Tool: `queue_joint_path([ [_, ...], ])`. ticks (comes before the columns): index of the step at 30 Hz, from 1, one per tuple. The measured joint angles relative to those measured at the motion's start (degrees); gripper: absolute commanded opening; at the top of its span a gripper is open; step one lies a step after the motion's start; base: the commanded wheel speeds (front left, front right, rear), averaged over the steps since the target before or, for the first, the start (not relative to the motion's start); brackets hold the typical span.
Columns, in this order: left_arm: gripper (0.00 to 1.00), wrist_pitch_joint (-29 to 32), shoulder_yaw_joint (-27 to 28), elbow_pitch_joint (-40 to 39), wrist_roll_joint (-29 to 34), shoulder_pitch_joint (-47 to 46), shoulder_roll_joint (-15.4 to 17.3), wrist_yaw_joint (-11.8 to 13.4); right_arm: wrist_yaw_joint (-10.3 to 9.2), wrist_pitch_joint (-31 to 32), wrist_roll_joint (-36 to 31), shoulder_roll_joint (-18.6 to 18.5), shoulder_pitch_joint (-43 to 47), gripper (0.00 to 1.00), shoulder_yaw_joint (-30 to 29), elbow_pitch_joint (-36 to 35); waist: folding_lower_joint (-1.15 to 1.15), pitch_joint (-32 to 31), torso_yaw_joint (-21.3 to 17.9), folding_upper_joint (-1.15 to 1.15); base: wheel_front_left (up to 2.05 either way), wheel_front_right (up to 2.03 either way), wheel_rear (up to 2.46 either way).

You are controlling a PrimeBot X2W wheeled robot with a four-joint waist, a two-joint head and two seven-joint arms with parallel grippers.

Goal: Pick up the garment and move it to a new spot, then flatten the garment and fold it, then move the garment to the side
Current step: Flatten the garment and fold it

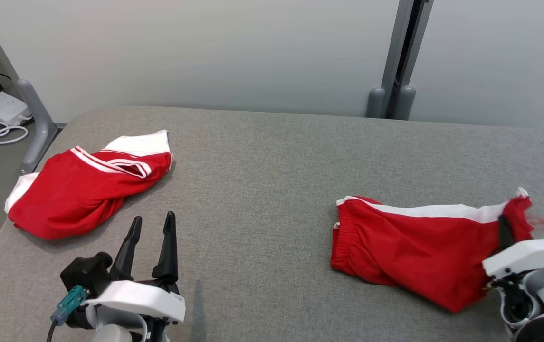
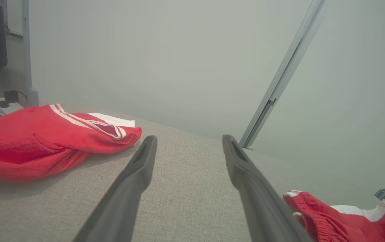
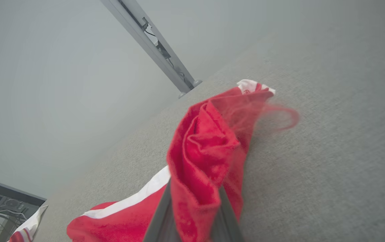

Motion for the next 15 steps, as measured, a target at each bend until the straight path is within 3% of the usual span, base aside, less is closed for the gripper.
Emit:
queue_joint_path([
  [7,1.00,0.00,1.53,0.12,-0.01,0.94,0.00,-0.01,0.00,-0.15,-1.98,4.17,2.94,0.00,4.37,-9.73,0.00,-0.86,0.83,0.00,0.00,0.00,0.00],
  [15,1.00,0.00,1.77,0.29,-0.08,1.53,-0.01,-0.09,0.00,1.44,-0.73,6.58,4.20,0.00,12.27,-13.55,0.00,-1.20,1.83,0.00,0.00,0.00,0.00],
])
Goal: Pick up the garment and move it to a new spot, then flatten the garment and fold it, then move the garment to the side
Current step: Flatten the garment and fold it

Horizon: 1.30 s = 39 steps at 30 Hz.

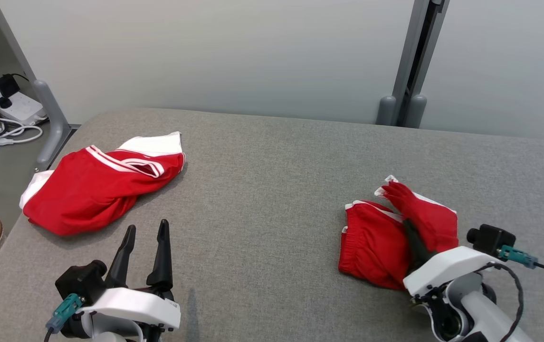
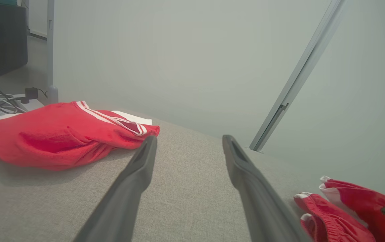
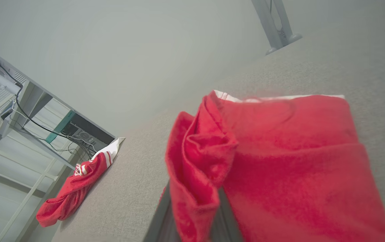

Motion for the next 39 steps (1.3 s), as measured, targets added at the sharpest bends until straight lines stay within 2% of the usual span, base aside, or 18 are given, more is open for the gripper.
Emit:
queue_joint_path([
  [15,1.00,0.00,-0.70,0.40,-0.01,0.64,0.01,0.00,0.00,0.45,4.27,1.59,-0.36,0.00,8.81,1.22,0.00,-0.47,2.93,0.00,0.00,0.00,0.00],
  [16,1.00,0.00,-0.69,0.44,-0.02,0.74,0.01,0.00,0.00,1.00,5.03,1.69,-0.36,0.27,9.24,1.82,0.00,-0.48,3.03,0.00,0.00,0.00,0.00],
  [17,1.00,0.00,-0.73,0.53,-0.02,0.88,0.01,0.00,0.00,1.20,5.20,1.71,-0.36,0.89,9.72,2.75,0.00,-0.49,3.11,0.00,0.00,0.00,0.00],
  [18,1.00,0.00,-0.79,0.63,-0.08,0.96,0.02,0.00,0.00,1.16,5.05,1.64,-0.38,1.00,10.21,3.63,0.00,-0.50,3.23,0.00,0.00,0.00,0.00],
  [22,1.00,0.00,-1.37,0.80,-0.36,1.01,-0.01,0.00,0.00,1.20,6.27,1.92,-0.74,1.00,11.78,4.12,0.01,-0.46,3.76,0.00,0.00,0.00,0.00],
  [29,1.00,0.00,-1.54,1.05,-0.41,1.04,0.01,0.00,0.00,1.71,8.98,2.35,-1.18,1.00,15.55,0.47,0.00,-0.26,4.17,0.00,0.00,0.00,0.00],
  [33,1.00,0.00,-1.58,1.09,-0.42,1.04,0.00,0.00,0.00,3.64,10.55,1.83,-1.26,1.00,17.22,2.31,0.00,0.14,4.21,0.00,0.00,0.00,0.00],
  [39,1.00,0.00,-1.63,1.07,-0.90,0.87,0.01,0.01,0.00,2.87,11.65,1.75,-2.54,1.00,18.64,4.14,0.00,0.67,4.27,0.00,0.00,0.00,0.00],
])
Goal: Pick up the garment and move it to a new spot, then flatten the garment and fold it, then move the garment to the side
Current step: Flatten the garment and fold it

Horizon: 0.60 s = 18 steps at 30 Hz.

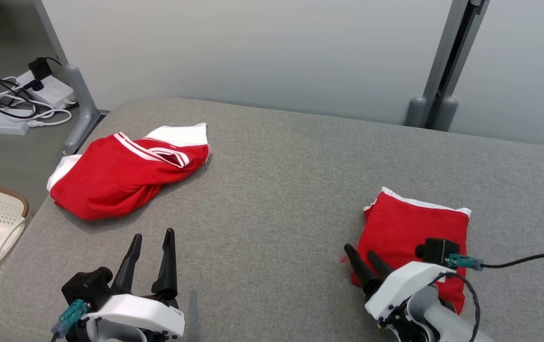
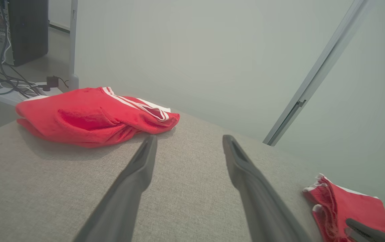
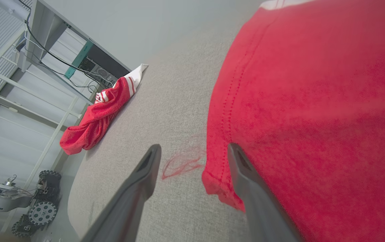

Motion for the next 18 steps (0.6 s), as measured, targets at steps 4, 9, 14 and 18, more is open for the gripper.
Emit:
queue_joint_path([
  [4,1.00,0.00,0.36,-0.15,0.08,-0.03,0.00,0.08,0.00,-2.01,0.18,-1.66,-1.23,1.00,0.54,-2.56,0.00,0.12,-0.80,0.00,0.00,0.00,0.00],
  [9,1.00,-0.01,0.53,-0.71,0.05,-0.03,0.00,0.07,0.00,-4.03,-1.87,-5.68,-1.69,1.00,-0.26,-5.31,0.00,-0.26,-2.43,0.00,0.00,0.00,0.00],
  [14,1.00,-0.01,0.32,-2.10,-0.24,-0.03,0.00,0.05,0.00,-4.31,-12.73,-10.31,-1.60,1.00,-7.43,-8.93,0.00,-0.70,-4.69,0.00,0.00,0.00,0.00],
  [18,1.00,-0.01,-0.03,-3.09,-0.37,-0.01,0.00,-0.02,0.00,-4.45,-25.20,-10.83,2.38,1.00,-16.46,-13.46,0.00,-0.83,-6.68,0.00,0.00,0.00,0.00],
])
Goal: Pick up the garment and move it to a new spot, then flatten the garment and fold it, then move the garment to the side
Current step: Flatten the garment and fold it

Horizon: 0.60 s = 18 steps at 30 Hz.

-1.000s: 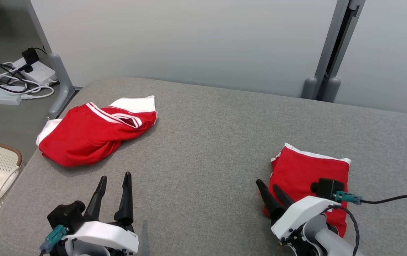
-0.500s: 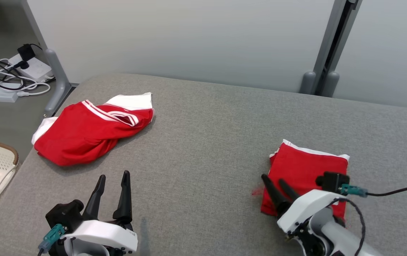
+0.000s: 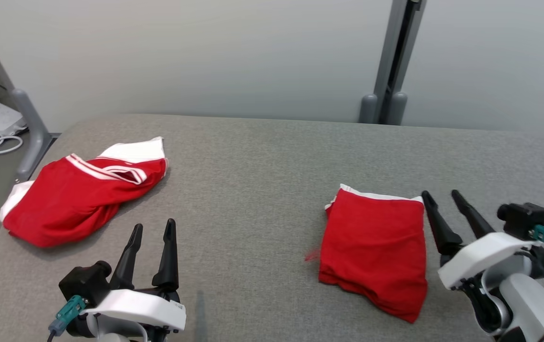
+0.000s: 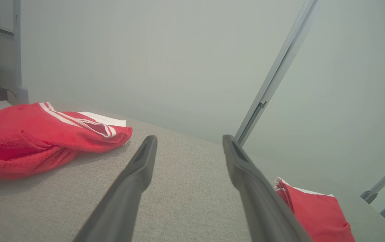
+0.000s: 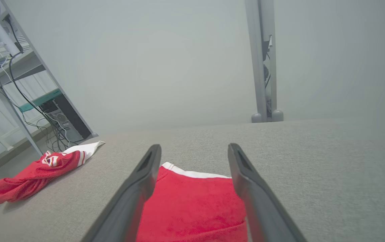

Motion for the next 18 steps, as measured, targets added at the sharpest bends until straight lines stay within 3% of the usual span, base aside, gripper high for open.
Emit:
queue_joint_path([
  [7,1.00,0.00,-1.27,-1.02,0.52,0.67,0.01,-0.20,0.00,0.00,-14.74,3.54,8.95,1.00,-14.10,-6.79,0.00,0.04,-2.65,0.00,0.00,0.00,0.00],
  [18,1.00,0.01,-3.97,-2.13,7.35,2.49,-0.01,1.53,0.00,-0.01,-22.28,7.57,14.81,1.00,-22.79,-12.85,0.00,0.25,-3.98,0.00,0.00,0.00,0.00],
])
